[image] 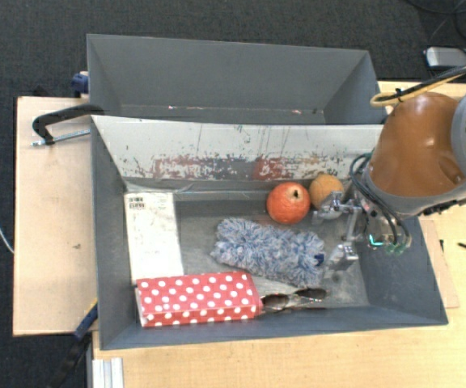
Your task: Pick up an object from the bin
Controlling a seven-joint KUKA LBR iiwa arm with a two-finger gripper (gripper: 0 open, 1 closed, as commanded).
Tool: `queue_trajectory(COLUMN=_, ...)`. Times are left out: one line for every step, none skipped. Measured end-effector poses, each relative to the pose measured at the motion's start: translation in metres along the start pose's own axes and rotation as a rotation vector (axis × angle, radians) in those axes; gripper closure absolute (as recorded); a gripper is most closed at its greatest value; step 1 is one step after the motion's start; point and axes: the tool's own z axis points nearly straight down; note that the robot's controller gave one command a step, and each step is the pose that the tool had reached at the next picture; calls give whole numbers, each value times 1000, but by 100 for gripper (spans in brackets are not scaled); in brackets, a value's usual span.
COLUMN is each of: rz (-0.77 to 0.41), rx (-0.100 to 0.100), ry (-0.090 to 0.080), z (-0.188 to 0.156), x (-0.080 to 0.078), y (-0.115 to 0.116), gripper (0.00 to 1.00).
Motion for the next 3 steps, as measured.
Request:
queue_trajectory(rz=-1, rx=1, ry=-8, z=-4, x=-2, y=0, gripper=0)
queue_trajectory(rz=-365, rx=4, ry=-15, z=53, x=2, y=45, gripper=100)
queue_trajectory(rz=-366, rx=4, ry=-15, z=53, x=2, y=45, gripper=100)
